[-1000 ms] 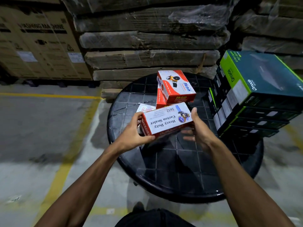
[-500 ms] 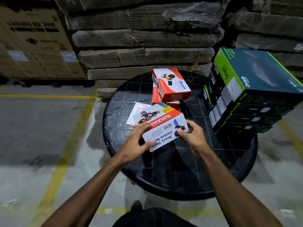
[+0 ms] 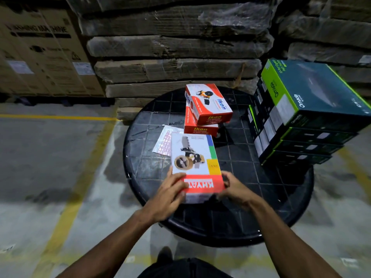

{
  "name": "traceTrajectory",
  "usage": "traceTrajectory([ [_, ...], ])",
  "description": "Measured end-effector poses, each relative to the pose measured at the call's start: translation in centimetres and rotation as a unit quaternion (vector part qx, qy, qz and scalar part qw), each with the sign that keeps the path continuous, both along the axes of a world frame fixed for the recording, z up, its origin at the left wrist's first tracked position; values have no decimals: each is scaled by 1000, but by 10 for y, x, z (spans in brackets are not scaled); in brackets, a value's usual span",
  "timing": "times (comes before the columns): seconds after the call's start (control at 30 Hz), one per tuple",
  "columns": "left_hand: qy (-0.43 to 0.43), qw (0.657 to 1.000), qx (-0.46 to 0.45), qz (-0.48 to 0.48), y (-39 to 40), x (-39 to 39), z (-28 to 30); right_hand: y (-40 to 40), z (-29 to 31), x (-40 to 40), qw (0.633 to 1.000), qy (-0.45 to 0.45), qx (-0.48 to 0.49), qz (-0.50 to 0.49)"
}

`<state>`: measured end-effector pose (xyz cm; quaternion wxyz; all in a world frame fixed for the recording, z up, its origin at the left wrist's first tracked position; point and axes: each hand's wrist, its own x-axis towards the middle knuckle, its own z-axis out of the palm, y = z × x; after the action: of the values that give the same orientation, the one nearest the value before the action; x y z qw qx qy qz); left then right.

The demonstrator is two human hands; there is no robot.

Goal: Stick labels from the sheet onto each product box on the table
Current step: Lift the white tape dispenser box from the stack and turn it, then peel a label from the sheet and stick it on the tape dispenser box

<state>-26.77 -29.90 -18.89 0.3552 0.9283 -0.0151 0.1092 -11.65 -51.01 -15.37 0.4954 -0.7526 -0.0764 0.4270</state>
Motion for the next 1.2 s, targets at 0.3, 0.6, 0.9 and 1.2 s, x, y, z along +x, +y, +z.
traceTrajectory([
  [0.3,69,993,94,-1,-22,-18,-48,-11,-30,-22,999,8,-36,24],
  [0.6,90,982,105,131,-3,9,-26,16,-24,-2,969,-188,-143,75],
  [0.9,219,945,96,222,76,74,-24,105,-15,33,881,-378,-228,170],
  [1.2,331,917,218,54,145,152,-56,193,-46,47,817,-427,-285,265],
])
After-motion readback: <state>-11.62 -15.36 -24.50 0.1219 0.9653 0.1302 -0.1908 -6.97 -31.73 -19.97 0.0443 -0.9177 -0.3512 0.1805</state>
